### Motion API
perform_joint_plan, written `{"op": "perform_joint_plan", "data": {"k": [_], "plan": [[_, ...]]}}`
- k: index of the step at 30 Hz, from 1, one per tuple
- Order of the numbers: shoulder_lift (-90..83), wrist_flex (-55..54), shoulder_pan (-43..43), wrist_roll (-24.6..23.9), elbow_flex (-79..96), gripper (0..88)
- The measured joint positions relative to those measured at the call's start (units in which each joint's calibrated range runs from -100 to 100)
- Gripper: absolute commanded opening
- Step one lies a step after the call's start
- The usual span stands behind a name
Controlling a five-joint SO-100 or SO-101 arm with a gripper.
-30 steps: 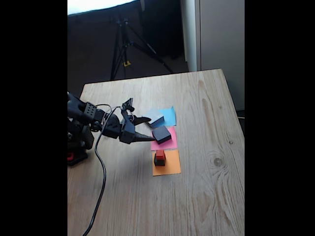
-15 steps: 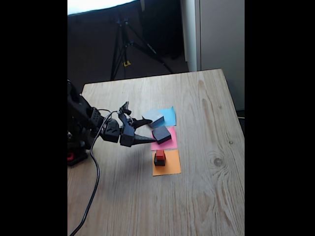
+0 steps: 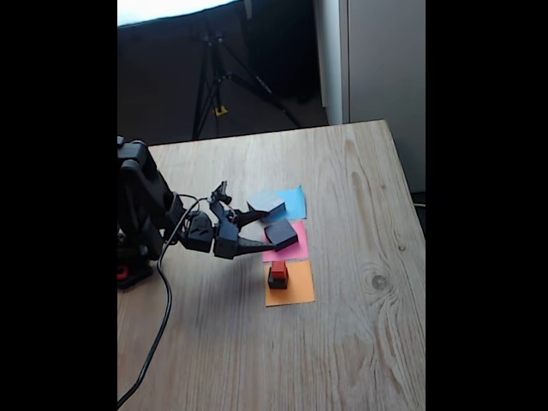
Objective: Tower of hanoi
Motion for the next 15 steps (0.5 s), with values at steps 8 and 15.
{"op": "perform_joint_plan", "data": {"k": [8, 15], "plan": [[5.81, -3.04, 0.00, 0.00, -3.82, 40.2], [11.29, -7.85, 0.00, 0.00, -5.48, 40.0]]}}
